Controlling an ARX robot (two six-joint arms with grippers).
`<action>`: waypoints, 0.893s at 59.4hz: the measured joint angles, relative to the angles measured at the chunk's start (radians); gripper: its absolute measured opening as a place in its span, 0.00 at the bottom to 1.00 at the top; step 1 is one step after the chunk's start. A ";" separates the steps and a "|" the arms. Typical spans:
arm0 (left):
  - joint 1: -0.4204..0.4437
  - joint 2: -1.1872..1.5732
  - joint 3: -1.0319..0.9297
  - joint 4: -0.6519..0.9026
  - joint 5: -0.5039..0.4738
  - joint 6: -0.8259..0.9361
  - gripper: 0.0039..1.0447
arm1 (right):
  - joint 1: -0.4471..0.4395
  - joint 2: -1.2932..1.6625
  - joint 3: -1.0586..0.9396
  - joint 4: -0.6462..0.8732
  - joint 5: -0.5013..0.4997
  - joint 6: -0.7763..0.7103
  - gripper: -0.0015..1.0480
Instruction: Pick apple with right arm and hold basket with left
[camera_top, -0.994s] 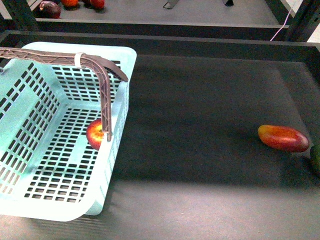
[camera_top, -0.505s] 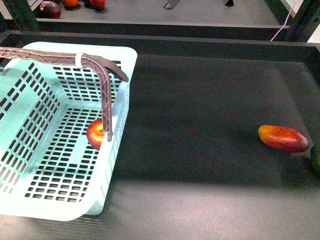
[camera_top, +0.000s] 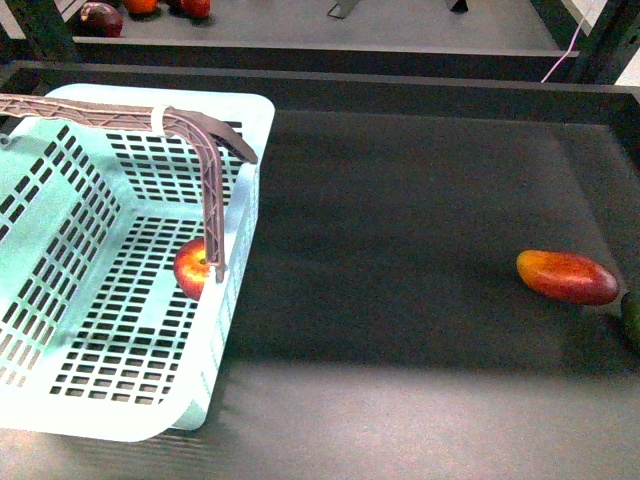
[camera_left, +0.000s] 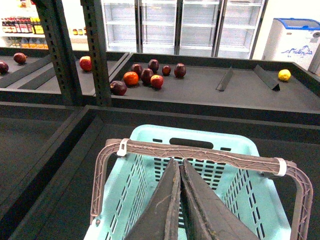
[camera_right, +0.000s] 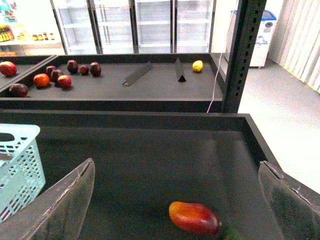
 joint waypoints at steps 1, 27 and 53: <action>0.000 -0.007 0.000 -0.006 0.000 0.000 0.02 | 0.000 0.000 0.000 0.000 0.000 0.000 0.92; 0.000 -0.247 0.000 -0.233 0.000 0.000 0.02 | 0.000 0.000 0.000 0.000 0.000 0.000 0.92; 0.000 -0.389 0.000 -0.374 0.000 0.000 0.02 | 0.000 0.000 0.000 0.000 0.000 0.000 0.92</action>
